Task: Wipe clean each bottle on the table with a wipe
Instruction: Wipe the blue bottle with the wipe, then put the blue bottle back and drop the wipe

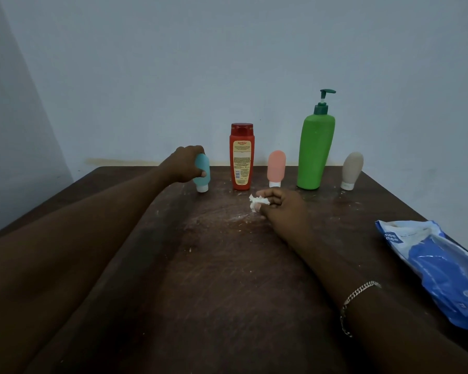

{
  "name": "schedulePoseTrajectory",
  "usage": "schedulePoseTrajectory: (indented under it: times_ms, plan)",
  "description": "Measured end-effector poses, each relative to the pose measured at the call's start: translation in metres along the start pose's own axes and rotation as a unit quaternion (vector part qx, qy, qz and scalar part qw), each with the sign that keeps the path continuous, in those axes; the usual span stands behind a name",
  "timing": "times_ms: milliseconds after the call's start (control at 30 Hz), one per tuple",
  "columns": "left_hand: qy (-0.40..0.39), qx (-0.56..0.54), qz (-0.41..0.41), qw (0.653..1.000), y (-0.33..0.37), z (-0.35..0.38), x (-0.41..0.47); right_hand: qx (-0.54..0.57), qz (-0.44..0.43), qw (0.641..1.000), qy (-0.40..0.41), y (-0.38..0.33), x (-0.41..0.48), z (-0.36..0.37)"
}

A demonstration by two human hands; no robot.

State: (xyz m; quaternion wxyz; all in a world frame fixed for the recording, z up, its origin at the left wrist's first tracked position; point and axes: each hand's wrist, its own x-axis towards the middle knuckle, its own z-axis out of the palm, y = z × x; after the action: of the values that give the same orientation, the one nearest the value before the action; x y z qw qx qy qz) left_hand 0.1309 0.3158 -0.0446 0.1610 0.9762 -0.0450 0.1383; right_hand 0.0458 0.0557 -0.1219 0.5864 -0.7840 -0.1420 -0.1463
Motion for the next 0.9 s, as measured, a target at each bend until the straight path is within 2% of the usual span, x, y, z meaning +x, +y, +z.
schedulePoseTrajectory:
  times_ms: [367,500,667,900]
  plan:
    - [-0.020,-0.010,-0.055,0.998,0.011,-0.001,-0.010,0.033,0.018,0.999,0.012,0.001,0.000,-0.001]
    - [0.075,0.047,-0.082,0.993,0.016,-0.002,-0.026,0.032,0.023,0.999,0.029,-0.001,-0.001,-0.004]
    - [0.197,0.086,-0.050,0.975,0.042,-0.009,-0.066,0.019,0.019,0.997,0.067,-0.009,-0.003,-0.010]
    - [0.168,-0.119,0.006,0.979,0.101,-0.008,-0.120,0.032,-0.016,0.996,0.081,-0.062,-0.010,-0.028]
